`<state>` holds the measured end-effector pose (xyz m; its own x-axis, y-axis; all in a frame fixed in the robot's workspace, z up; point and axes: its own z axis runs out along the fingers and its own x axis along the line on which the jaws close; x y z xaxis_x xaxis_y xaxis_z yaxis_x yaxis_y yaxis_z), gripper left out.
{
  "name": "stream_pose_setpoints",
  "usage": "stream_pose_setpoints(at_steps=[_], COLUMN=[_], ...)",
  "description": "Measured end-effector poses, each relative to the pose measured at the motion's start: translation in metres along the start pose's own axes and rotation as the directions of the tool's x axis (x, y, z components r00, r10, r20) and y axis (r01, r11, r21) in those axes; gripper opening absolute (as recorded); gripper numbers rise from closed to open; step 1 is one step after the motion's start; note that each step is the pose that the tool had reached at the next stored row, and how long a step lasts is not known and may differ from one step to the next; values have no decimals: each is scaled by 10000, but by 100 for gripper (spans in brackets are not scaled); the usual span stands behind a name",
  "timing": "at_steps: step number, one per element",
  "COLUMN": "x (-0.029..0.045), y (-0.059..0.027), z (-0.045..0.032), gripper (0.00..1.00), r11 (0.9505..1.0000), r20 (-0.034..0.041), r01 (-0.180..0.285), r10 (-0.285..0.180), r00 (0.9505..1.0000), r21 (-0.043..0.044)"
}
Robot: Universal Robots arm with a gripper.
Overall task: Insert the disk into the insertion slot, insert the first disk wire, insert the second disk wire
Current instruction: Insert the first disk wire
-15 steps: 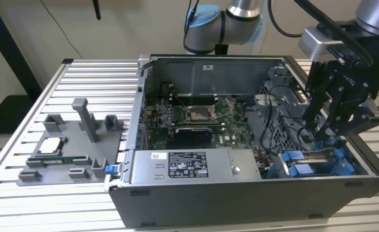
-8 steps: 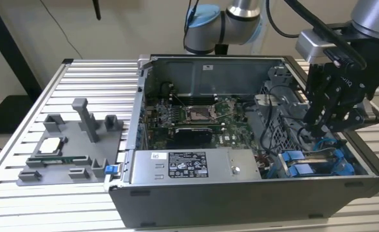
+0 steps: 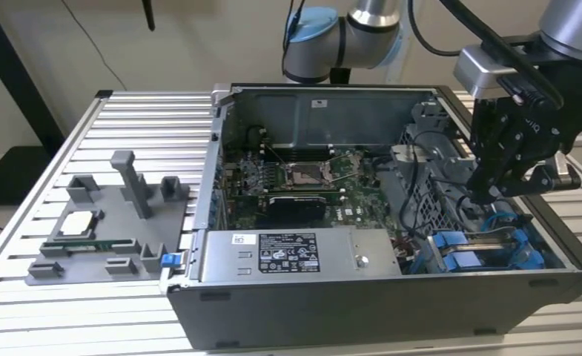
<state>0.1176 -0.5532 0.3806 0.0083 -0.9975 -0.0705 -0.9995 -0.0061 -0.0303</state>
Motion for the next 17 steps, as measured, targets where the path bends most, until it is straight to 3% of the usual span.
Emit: stream_pose_setpoints(at_steps=[3, 9, 17], x=[1, -1, -1], y=[-4, -35, -40], z=[0, -22, -12], gripper=[100, 100, 100], r11=[10000, 9999, 9993], r20=[21, 149, 234], r01=[44, 162, 371], r10=[-44, -162, -371], r00=[10000, 9998, 9990], r21=[-3, -10, 11])
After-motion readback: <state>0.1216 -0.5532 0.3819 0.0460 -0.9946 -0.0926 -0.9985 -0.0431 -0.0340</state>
